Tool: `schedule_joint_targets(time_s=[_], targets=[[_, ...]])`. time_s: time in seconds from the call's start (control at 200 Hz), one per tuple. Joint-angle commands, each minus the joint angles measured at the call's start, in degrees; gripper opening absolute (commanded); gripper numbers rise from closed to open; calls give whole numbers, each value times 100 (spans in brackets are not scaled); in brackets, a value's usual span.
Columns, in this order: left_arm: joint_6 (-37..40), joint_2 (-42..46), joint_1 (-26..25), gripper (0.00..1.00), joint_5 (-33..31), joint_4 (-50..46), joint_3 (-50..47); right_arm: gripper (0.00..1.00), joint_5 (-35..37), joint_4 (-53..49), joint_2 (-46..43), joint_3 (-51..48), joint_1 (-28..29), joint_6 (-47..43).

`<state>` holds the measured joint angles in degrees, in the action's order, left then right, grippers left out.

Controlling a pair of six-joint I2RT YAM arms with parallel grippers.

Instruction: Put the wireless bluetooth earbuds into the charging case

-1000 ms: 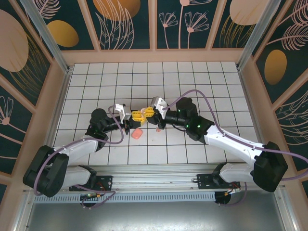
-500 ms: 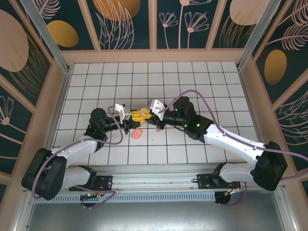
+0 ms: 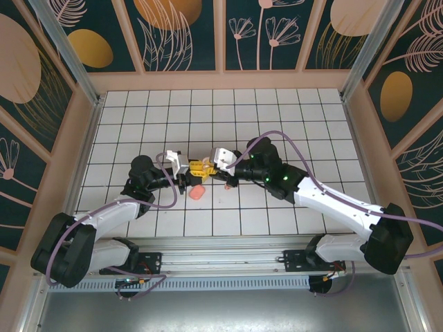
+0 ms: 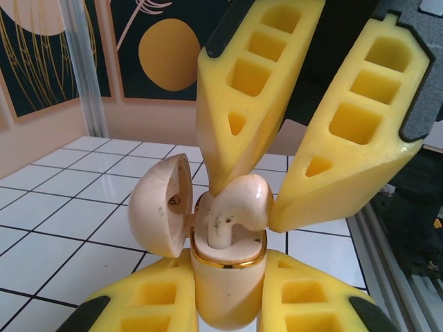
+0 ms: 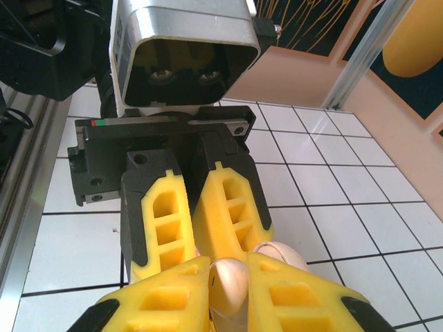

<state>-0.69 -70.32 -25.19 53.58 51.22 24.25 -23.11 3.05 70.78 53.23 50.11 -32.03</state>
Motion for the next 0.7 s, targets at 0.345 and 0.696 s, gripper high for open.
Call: schedule_joint_targets(time_s=[0.345, 0.696], targets=[[142, 187, 9, 10, 126, 283, 141, 22, -99, -668, 102, 231, 32, -343], [145, 159, 6, 11, 126, 301, 147, 26, -18, -595, 102, 214, 34, -315]])
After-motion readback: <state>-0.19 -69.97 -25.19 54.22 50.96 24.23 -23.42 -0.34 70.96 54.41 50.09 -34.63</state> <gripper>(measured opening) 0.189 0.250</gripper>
